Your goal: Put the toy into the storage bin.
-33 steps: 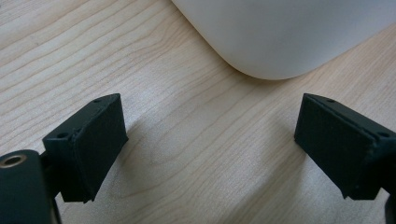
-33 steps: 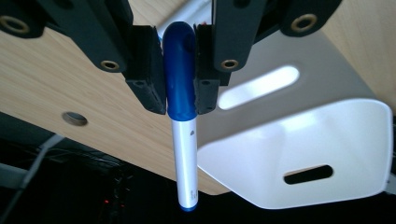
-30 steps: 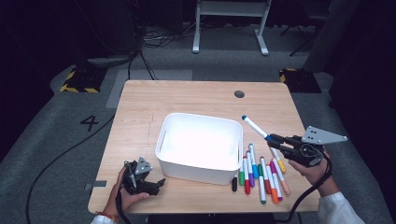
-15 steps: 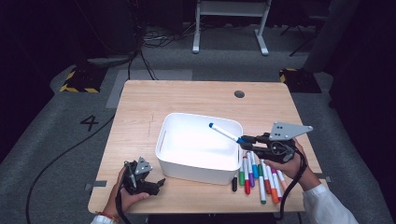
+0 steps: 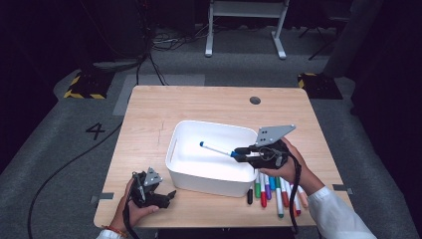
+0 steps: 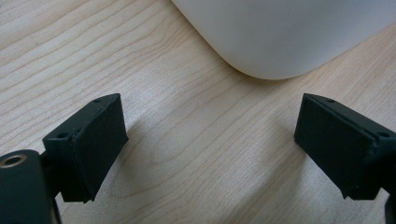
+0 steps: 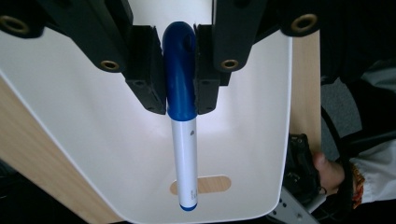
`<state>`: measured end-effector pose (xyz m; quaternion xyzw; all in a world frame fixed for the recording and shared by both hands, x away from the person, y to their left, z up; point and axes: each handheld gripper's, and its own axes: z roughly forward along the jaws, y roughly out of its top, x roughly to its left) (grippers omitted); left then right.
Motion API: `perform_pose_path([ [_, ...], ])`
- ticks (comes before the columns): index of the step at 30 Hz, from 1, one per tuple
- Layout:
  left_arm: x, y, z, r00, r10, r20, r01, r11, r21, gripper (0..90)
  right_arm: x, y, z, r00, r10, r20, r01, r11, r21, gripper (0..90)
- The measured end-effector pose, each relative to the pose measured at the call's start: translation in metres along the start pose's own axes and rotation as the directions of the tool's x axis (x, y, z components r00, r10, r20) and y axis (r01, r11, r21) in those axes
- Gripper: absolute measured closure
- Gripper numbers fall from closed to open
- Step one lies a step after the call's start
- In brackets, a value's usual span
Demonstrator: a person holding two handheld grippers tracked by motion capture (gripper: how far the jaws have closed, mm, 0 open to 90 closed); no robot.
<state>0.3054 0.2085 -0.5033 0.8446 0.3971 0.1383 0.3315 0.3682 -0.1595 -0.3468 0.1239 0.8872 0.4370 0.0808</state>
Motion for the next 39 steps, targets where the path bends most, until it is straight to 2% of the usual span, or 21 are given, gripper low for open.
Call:
perform_pose_path([
  [4,0.000,0.000,0.000,1.0000,0.000,-0.001,0.000,1.0000,0.001,9.2,0.001,0.001,0.016,0.9994,-0.011,-0.034,0.013,0.997,0.074,75.3],
  [12,0.000,0.000,0.000,1.0000,0.000,0.000,0.000,1.0000,0.001,9.2,0.004,-0.001,0.035,0.9959,-0.028,-0.087,0.043,0.981,0.187,75.3],
  [18,0.000,0.000,0.000,1.0000,0.000,0.000,0.000,1.0000,0.001,9.2,0.006,-0.003,0.040,0.9932,-0.028,-0.113,0.054,0.971,0.233,74.8],
  [20,0.000,0.000,0.000,1.0000,0.000,0.000,0.000,1.0000,0.001,9.2,0.007,-0.004,0.041,0.9927,-0.034,-0.116,0.060,0.970,0.235,71.3],
  [24,0.000,0.000,0.000,1.0000,0.001,0.000,-0.001,1.0000,0.000,9.2,0.006,-0.004,0.040,0.9955,-0.032,-0.090,0.051,0.972,0.228,64.9],
  [27,0.000,0.000,0.000,1.0000,0.001,0.000,-0.001,1.0000,-0.001,9.2,0.003,-0.005,0.034,0.9982,-0.028,-0.053,0.038,0.976,0.212,61.6],
  [29,0.000,0.000,0.000,1.0000,0.001,0.001,-0.001,1.0000,-0.001,9.2,0.003,-0.005,0.029,0.9995,-0.024,-0.023,0.028,0.983,0.183,59.3],
  [32,0.000,0.000,0.000,1.0000,0.002,0.001,-0.002,1.0000,-0.001,9.2,0.003,-0.004,0.017,0.9993,-0.031,0.022,0.028,0.991,0.132,57.7],
  [34,0.000,0.000,0.000,1.0000,0.002,0.004,-0.002,1.0000,0.001,9.2,0.002,-0.005,0.010,0.9984,-0.020,0.053,0.014,0.994,0.111,55.4],
  [37,0.000,0.000,0.000,1.0000,0.003,0.002,-0.003,1.0000,0.001,9.2,0.001,-0.007,-0.005,0.9956,0.004,0.094,-0.010,0.997,0.070,53.2],
  [39,0.000,0.000,0.000,1.0000,0.003,0.003,-0.003,1.0000,0.002,9.2,0.002,-0.010,-0.019,0.9905,0.007,0.137,-0.013,0.999,0.042,51.1],
])
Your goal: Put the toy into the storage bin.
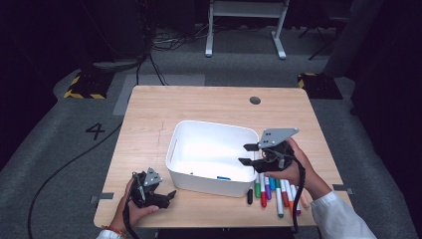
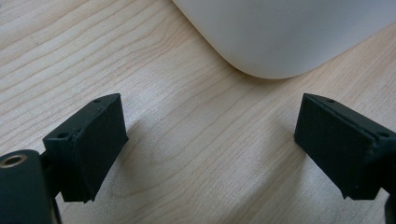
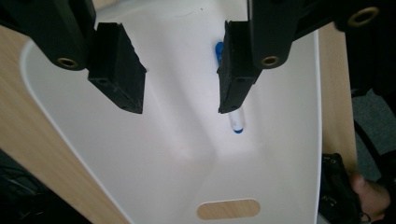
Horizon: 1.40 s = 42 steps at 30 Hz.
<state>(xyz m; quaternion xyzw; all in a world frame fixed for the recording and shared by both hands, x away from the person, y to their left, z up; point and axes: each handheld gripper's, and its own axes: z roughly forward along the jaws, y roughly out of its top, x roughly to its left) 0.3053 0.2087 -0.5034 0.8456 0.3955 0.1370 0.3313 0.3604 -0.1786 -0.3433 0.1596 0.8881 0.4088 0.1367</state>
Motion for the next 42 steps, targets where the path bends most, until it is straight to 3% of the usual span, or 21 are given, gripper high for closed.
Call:
perform_pose_path([
  [4,0.000,0.000,0.000,1.0000,0.000,0.000,0.000,1.0000,0.000,9.2,-0.005,-0.010,-0.025,0.9971,0.025,0.071,-0.022,0.999,-0.045,50.8],
  [9,0.000,0.000,0.000,1.0000,0.000,-0.001,0.000,1.0000,-0.001,9.2,-0.016,-0.035,-0.052,0.9852,0.092,0.144,-0.082,0.994,-0.079,50.6],
  [11,0.000,0.000,0.000,1.0000,0.000,-0.001,0.000,1.0000,-0.001,9.2,-0.019,-0.049,-0.061,0.9754,0.118,0.186,-0.107,0.992,-0.068,50.5],
  [14,0.000,0.000,0.000,1.0000,0.000,0.000,0.000,1.0000,0.000,9.2,-0.025,-0.070,-0.069,0.9664,0.139,0.216,-0.129,0.990,-0.063,50.6],
  [17,0.000,0.000,0.000,1.0000,0.000,0.000,0.000,1.0000,0.000,9.2,-0.030,-0.094,-0.073,0.9513,0.176,0.253,-0.171,0.984,-0.042,50.6],
  [19,0.000,0.000,0.000,1.0000,0.000,0.000,0.000,1.0000,0.000,9.2,-0.034,-0.112,-0.073,0.9371,0.218,0.273,-0.215,0.976,-0.040,50.7],
  [21,0.000,0.000,0.000,1.0000,0.000,-0.001,0.000,1.0000,-0.001,9.2,-0.037,-0.126,-0.072,0.9295,0.234,0.285,-0.238,0.971,-0.023,50.8],
  [24,0.000,0.000,0.000,1.0000,-0.001,0.000,0.001,1.0000,0.000,9.2,-0.041,-0.149,-0.068,0.9093,0.263,0.323,-0.277,0.961,-0.003,51.3],
  [29,0.000,0.000,0.000,1.0000,-0.001,0.000,0.001,1.0000,0.000,9.2,-0.045,-0.176,-0.059,0.8964,0.286,0.339,-0.319,0.947,0.043,51.5],
  [32,0.000,0.000,0.000,1.0000,0.000,0.000,0.000,1.0000,0.000,9.2,-0.048,-0.187,-0.055,0.8834,0.301,0.359,-0.344,0.937,0.060,51.6],
  [39,0.000,0.000,0.000,1.0000,0.000,-0.002,0.000,1.0000,-0.001,9.2,-0.052,-0.203,-0.044,0.8827,0.324,0.340,-0.375,0.922,0.093,51.5],
  [42,0.000,0.000,0.000,1.0000,0.000,-0.001,0.000,1.0000,-0.001,9.2,-0.053,-0.208,-0.040,0.8755,0.337,0.346,-0.393,0.914,0.103,52.4],
])
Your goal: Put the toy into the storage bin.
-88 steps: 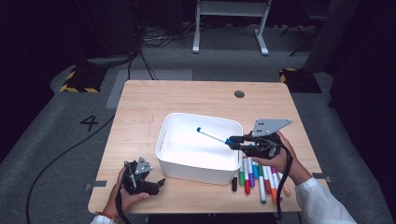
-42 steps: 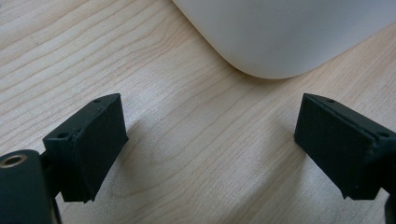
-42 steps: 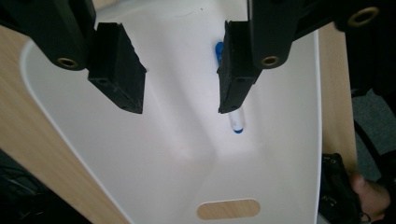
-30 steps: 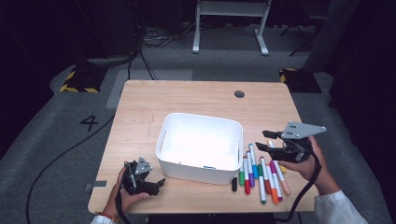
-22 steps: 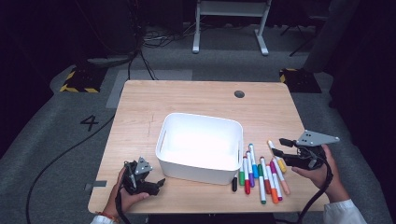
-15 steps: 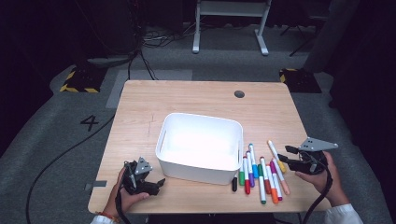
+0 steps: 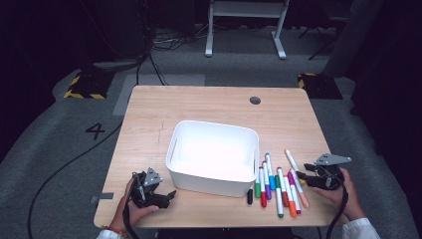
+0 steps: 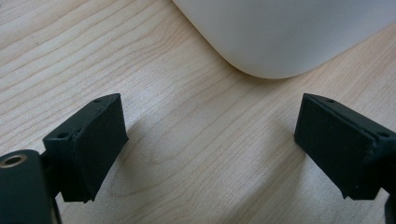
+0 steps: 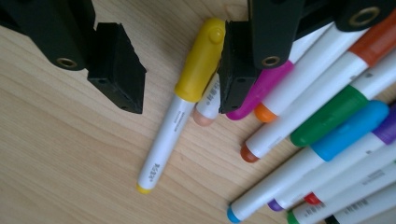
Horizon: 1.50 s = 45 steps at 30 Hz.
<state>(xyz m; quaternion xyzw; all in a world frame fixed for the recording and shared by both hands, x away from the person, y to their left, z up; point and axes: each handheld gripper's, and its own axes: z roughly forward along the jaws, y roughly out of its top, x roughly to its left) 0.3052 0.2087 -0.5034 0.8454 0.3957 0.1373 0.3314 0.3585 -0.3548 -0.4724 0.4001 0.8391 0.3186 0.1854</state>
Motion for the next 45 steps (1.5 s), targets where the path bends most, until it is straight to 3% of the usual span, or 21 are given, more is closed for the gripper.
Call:
perform_pose_path([
  [9,0.000,0.000,0.000,1.0000,0.000,0.000,0.000,1.0000,0.000,9.2,-0.014,-0.011,0.010,0.9982,0.056,0.022,-0.056,0.998,0.031,61.7],
  [15,0.000,0.000,0.000,1.0000,0.000,0.001,0.000,1.0000,0.000,9.2,-0.021,-0.015,0.009,0.9954,0.090,0.033,-0.091,0.996,0.011,74.8],
  [30,0.000,0.000,0.000,1.0000,0.000,0.000,0.000,1.0000,0.000,9.2,-0.022,-0.009,-0.013,0.9939,0.103,0.039,-0.097,0.986,-0.133,75.5],
  [32,0.000,0.000,0.000,1.0000,0.000,0.000,0.000,1.0000,0.000,9.2,-0.022,-0.006,-0.018,0.9936,0.109,0.029,-0.104,0.982,-0.160,75.5],
  [34,0.000,0.000,0.000,1.0000,0.000,0.000,0.000,1.0000,0.000,9.2,-0.022,-0.003,-0.026,0.9917,0.128,-0.012,-0.128,0.972,-0.198,75.5],
  [38,0.000,0.000,0.000,1.0000,0.000,0.000,0.000,1.0000,0.000,9.2,-0.017,0.007,-0.042,0.9969,0.075,-0.023,-0.079,0.966,-0.245,75.5],
  [45,0.000,0.000,0.000,1.0000,0.000,0.000,0.000,1.0000,0.000,9.2,0.001,0.026,-0.059,0.9968,0.012,-0.079,-0.035,0.955,-0.295,75.5],
])
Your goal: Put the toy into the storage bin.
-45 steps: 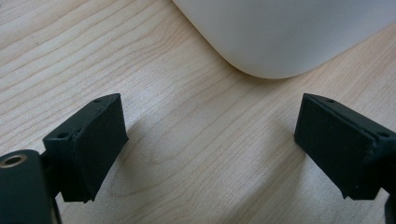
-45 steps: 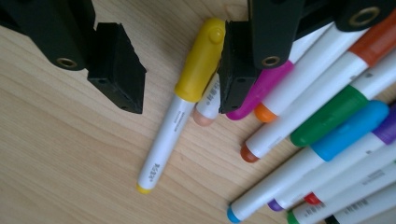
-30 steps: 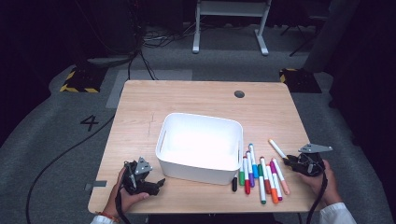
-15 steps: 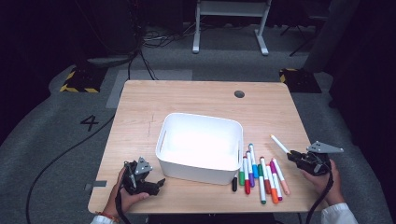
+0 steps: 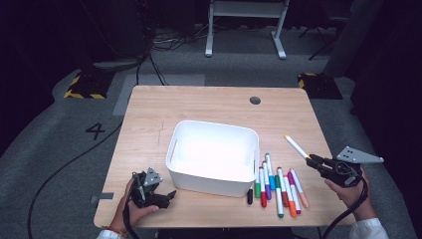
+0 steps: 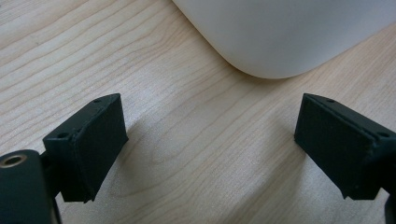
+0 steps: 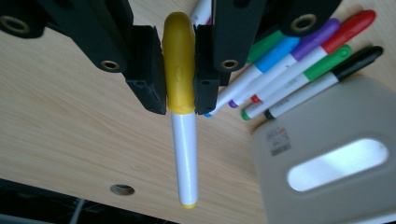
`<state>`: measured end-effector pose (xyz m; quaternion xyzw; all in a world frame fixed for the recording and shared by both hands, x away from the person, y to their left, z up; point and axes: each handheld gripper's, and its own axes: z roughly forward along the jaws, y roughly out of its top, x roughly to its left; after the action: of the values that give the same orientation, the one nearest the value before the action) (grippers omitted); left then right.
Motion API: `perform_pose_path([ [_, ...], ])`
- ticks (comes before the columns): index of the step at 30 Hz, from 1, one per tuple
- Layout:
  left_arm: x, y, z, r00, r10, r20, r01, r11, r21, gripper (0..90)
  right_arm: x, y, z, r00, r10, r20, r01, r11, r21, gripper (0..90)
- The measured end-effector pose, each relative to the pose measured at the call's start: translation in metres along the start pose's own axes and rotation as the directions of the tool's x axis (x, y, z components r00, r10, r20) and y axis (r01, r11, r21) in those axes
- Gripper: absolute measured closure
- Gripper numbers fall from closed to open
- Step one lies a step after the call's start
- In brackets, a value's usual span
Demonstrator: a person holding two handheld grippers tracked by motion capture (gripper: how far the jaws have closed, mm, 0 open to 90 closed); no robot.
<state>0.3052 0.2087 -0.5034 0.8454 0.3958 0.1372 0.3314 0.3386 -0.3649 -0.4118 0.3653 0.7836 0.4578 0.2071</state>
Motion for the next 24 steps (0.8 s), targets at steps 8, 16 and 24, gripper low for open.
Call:
perform_pose_path([
  [8,0.000,0.000,0.000,1.0000,0.000,0.001,0.000,1.0000,0.000,9.2,0.026,0.030,0.002,0.9958,-0.066,-0.063,0.063,0.997,-0.049,75.5],
  [16,0.000,0.000,0.000,1.0000,0.000,0.000,0.000,1.0000,0.000,9.2,0.058,0.063,0.015,0.9766,-0.154,-0.150,0.146,0.987,-0.061,75.5],
  [24,0.000,0.000,0.000,1.0000,0.000,0.001,0.000,1.0000,0.000,9.2,0.090,0.090,0.034,0.9486,-0.224,-0.224,0.219,0.975,-0.046,75.4],
])
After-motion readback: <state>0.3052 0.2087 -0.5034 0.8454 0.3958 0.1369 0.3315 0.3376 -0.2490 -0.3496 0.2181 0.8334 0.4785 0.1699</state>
